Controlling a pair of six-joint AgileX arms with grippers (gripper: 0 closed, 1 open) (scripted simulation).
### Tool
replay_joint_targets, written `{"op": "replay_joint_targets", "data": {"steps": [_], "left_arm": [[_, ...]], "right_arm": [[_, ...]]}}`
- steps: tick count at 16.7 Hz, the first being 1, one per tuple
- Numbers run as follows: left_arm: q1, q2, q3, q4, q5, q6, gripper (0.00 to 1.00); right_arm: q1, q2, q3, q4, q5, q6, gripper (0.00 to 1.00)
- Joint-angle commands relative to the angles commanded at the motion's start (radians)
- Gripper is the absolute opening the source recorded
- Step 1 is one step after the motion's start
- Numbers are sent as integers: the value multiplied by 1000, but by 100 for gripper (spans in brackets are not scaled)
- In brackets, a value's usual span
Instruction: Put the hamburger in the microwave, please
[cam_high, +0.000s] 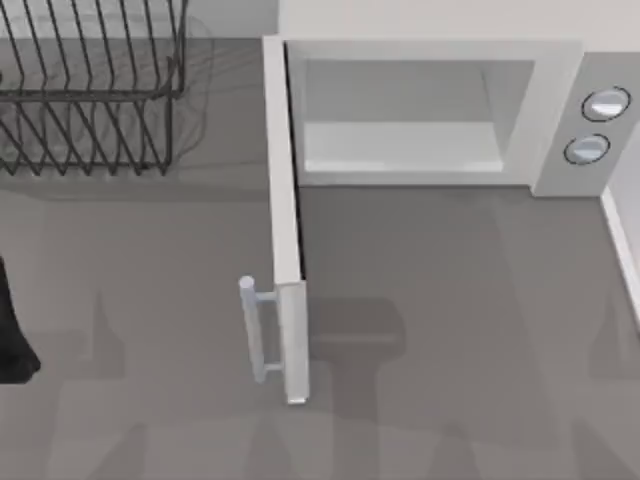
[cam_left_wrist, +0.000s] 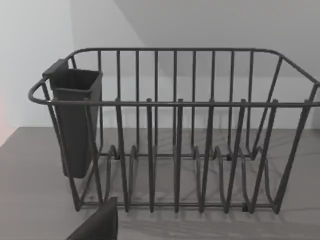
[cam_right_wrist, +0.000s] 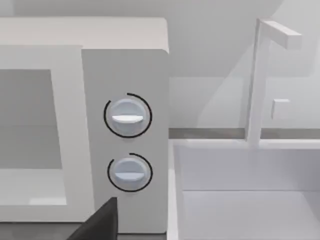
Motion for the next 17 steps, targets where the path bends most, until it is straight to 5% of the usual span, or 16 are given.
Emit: {"op": "replay_joint_targets", "data": {"steps": [4,8,17], "left_arm": [[0,0,0,0,0,0,100],[0,0,0,0,0,0,100],[0,0,0,0,0,0,100]], "right_arm": [[-14,30,21,-21,0,-31,100],[-90,208,137,-134,-2,-221,100],[-375,928,531,-582,-5,-1115,100]]}}
